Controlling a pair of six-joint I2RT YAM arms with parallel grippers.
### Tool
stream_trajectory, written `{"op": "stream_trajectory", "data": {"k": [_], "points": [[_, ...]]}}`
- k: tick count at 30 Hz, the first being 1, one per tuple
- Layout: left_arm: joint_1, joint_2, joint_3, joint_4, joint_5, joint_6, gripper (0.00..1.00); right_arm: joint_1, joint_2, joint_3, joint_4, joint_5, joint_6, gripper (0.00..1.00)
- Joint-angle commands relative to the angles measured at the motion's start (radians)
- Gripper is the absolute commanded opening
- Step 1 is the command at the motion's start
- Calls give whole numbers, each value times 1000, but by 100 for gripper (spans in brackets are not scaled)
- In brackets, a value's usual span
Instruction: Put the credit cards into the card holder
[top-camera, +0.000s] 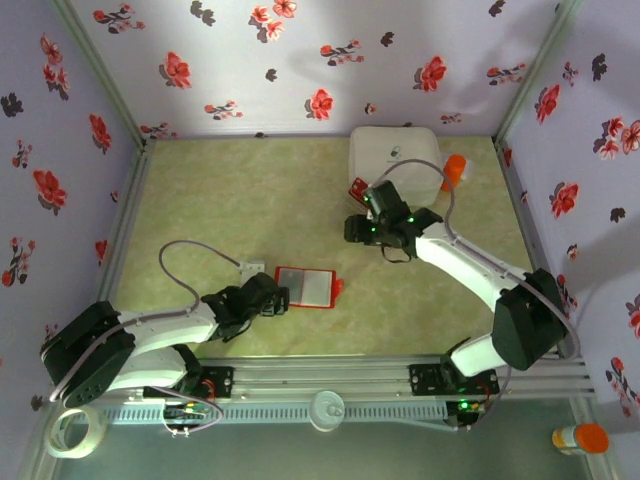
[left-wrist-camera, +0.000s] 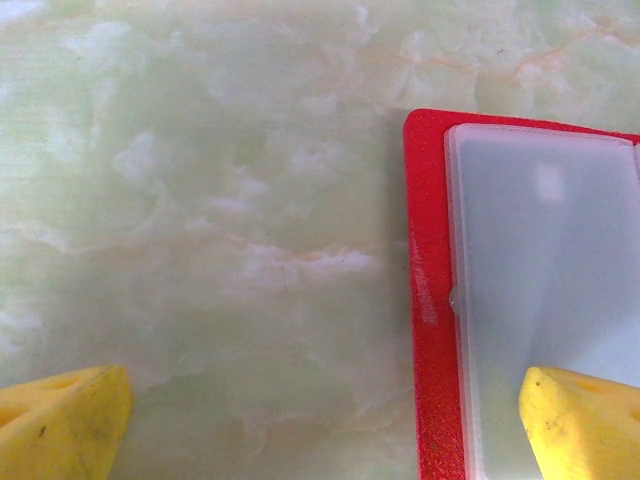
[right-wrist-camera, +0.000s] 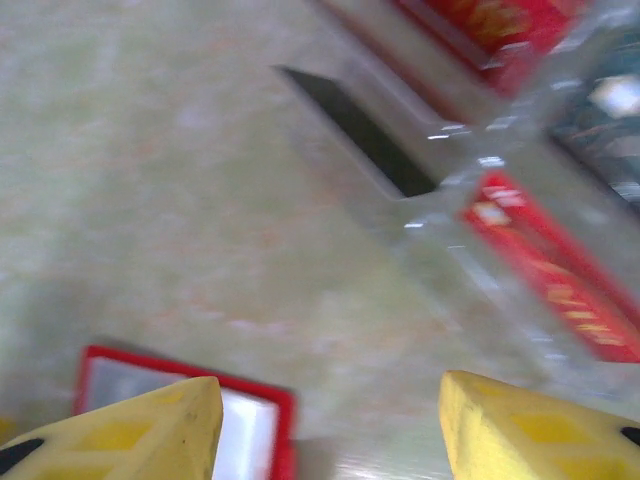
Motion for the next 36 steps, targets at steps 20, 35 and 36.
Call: {"op": "stream_trajectory", "data": {"k": [20,35,36], "points": [[9,3,-12,-28,-32,-19,100,-25,258,252,-300,386,-343,31],[10,-5,-13,-25,-30,-21,100,-34,371,297,-303,362,-368,27],[10,-4,-13,-25,-30,-22,100,-34,374,298,-303,357,-368,25]]}}
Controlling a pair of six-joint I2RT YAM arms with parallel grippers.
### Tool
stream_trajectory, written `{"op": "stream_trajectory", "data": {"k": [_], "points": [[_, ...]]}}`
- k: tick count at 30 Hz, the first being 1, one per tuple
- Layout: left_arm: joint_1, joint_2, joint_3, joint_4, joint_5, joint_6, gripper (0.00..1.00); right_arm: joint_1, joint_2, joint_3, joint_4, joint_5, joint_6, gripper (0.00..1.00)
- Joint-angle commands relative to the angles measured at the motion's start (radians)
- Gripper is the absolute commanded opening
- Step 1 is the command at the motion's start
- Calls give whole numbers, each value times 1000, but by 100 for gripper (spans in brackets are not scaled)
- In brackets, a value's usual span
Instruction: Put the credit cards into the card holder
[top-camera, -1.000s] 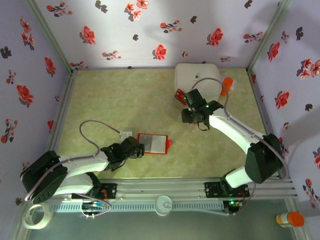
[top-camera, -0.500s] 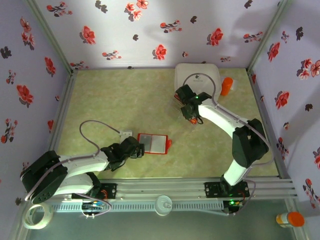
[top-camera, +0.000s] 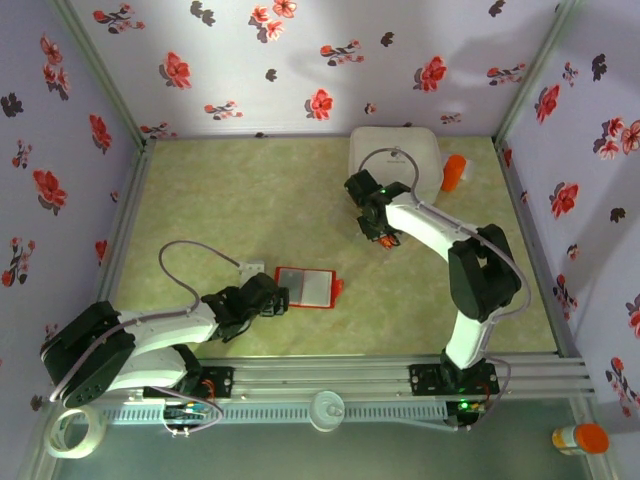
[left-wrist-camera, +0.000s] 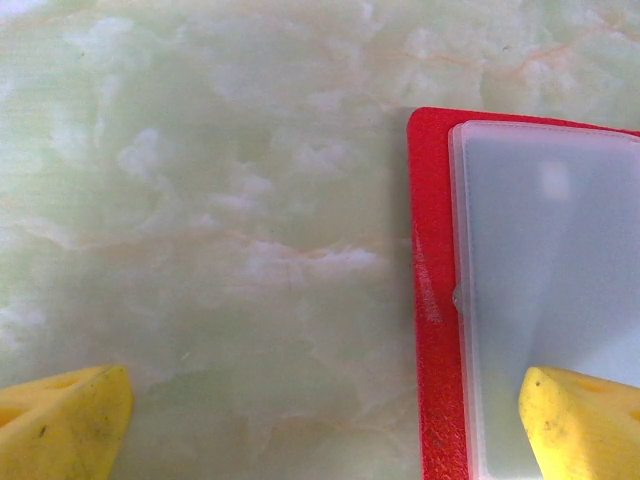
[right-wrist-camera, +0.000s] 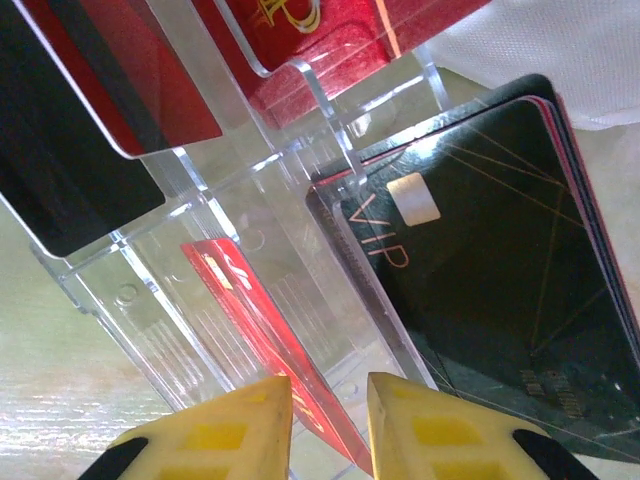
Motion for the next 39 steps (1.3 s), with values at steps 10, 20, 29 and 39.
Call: {"op": "stream_trajectory", "data": {"k": [10,20,29,39], "points": [[10,-6,-12,-20,-30,-19,100,-8,22,17,-20,-34,-55,12],[10,-9,-11,-20,-29,-19,100,-8,-32,17,-9,-146,-170,1],[10,-21,-16,-28,-29,-20,100,-8,-81,39,-49,-233,-232,0],[10,-29,-18,-39,-32,-21,100,9,-237,36,-57,-373,-150,0]]}}
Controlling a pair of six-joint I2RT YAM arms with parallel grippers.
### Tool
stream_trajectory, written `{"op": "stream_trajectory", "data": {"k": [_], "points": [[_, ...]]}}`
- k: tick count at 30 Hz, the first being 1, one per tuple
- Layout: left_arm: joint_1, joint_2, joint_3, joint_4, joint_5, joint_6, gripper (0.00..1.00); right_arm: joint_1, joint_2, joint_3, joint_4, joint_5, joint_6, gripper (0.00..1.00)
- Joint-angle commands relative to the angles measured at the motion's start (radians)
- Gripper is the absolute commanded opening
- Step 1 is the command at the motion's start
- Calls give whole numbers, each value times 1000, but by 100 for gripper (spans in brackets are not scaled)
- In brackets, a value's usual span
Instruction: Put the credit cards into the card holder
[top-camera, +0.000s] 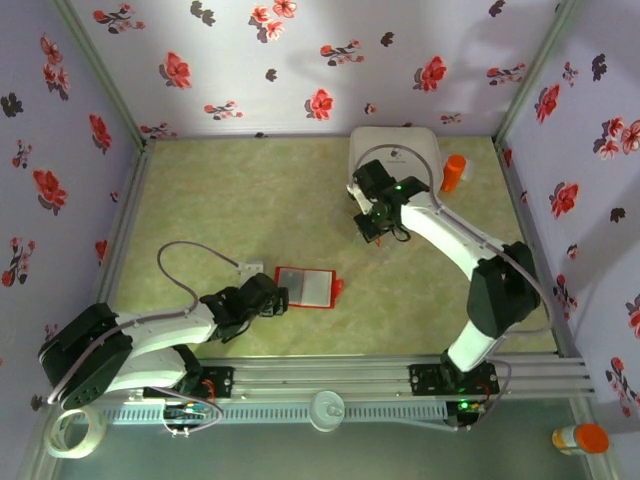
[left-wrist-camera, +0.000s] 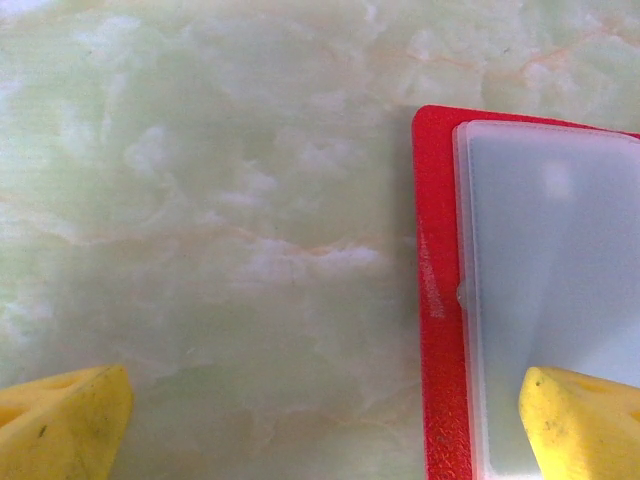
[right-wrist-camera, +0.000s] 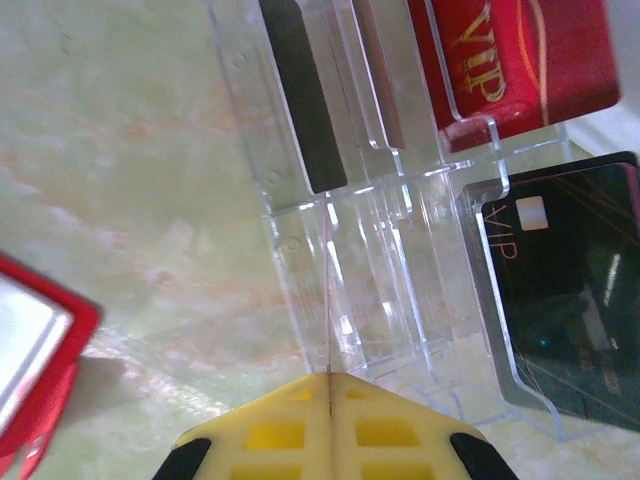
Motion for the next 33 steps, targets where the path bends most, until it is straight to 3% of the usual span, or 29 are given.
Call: {"op": "stream_trajectory", "data": {"k": [1,8,15,24,33], "points": [[10,-13,-13,-32,-33,-14,100,15,-87,2,7,-98,68,0],[10,-12,-6,-47,-45,-13,100,63,-203,-211,338,-354,410,0],[10,-12,-5,-60,-45,-17,100,175,-200,-425,705,-363,714,0],[10,-13,0,-61,-44,-19,100,232,-97,-540,930,-350,868,0],[10,-42,7,-81,-43,-17,100,263,19,-549,995,-341,899,0]]}}
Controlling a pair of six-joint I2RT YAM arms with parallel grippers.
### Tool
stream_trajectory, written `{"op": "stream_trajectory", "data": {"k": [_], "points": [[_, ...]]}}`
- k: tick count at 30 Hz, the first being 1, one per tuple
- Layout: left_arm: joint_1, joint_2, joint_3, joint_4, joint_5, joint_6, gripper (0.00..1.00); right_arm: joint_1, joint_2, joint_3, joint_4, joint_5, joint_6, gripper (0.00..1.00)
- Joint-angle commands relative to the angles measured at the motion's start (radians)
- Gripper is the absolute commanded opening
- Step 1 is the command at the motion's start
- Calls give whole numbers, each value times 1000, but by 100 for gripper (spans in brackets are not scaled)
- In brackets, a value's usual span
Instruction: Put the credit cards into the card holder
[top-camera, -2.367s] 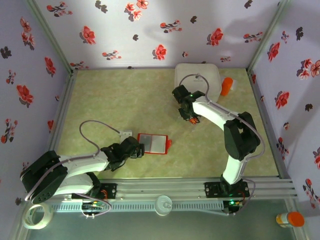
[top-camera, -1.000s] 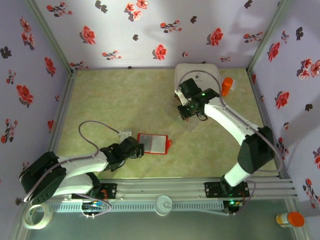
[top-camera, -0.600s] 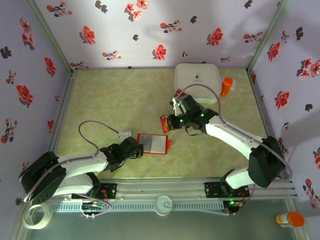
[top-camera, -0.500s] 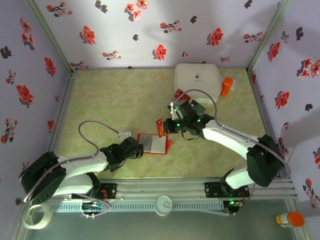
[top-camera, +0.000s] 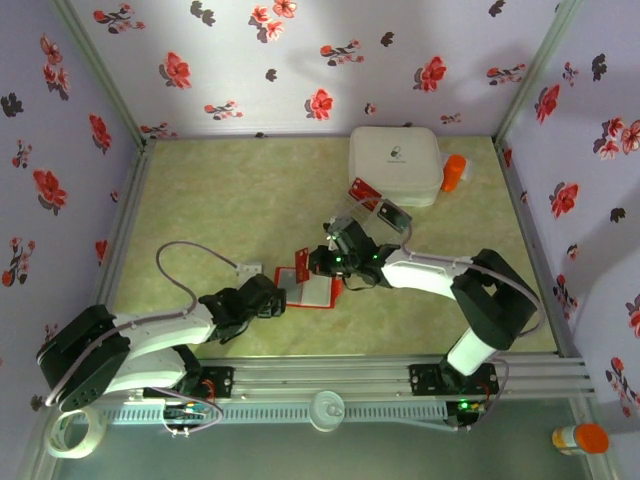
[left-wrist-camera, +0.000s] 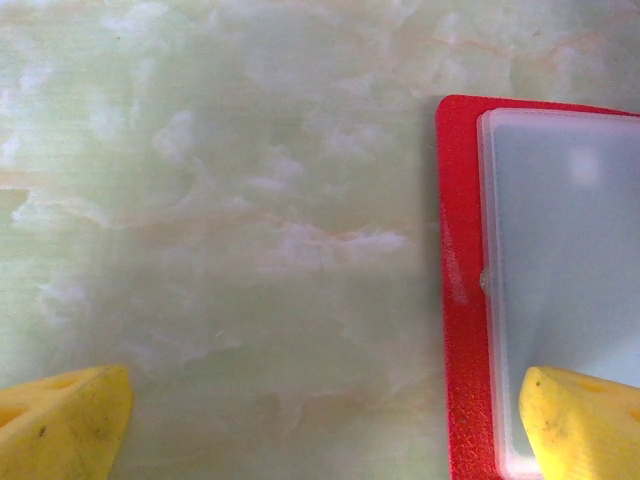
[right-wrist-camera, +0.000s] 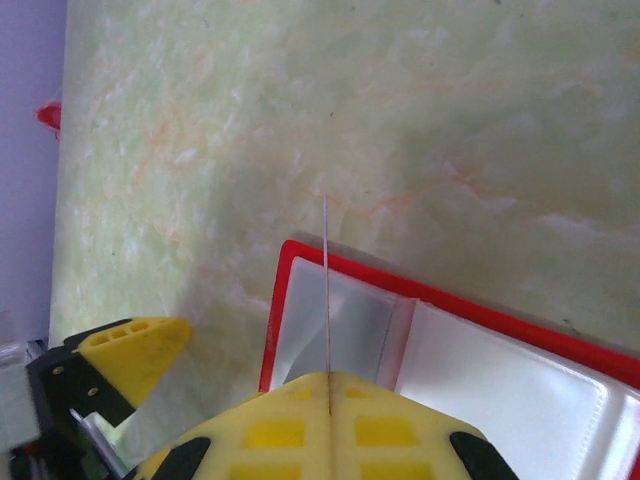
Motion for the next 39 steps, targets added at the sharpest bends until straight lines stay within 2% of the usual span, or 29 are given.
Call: {"op": "stream_trajectory", "data": {"k": [1,10,23,32,39], "points": [[9,-27,10,-36,-29,-13,100,8,30,-20,49,7,29,0],[11,-40,72,-51,-18,24,100,7,76,-55,94,11,48,0],[36,81,74,15,-2,47,100,8,74,-75,144,-1,80,0],[36,99,34,32,-2,25,100,9,-18,-118,169,7,102,0],[37,90,20,32,-5,8,100,8,-109,-219,244,52,150,0]]}}
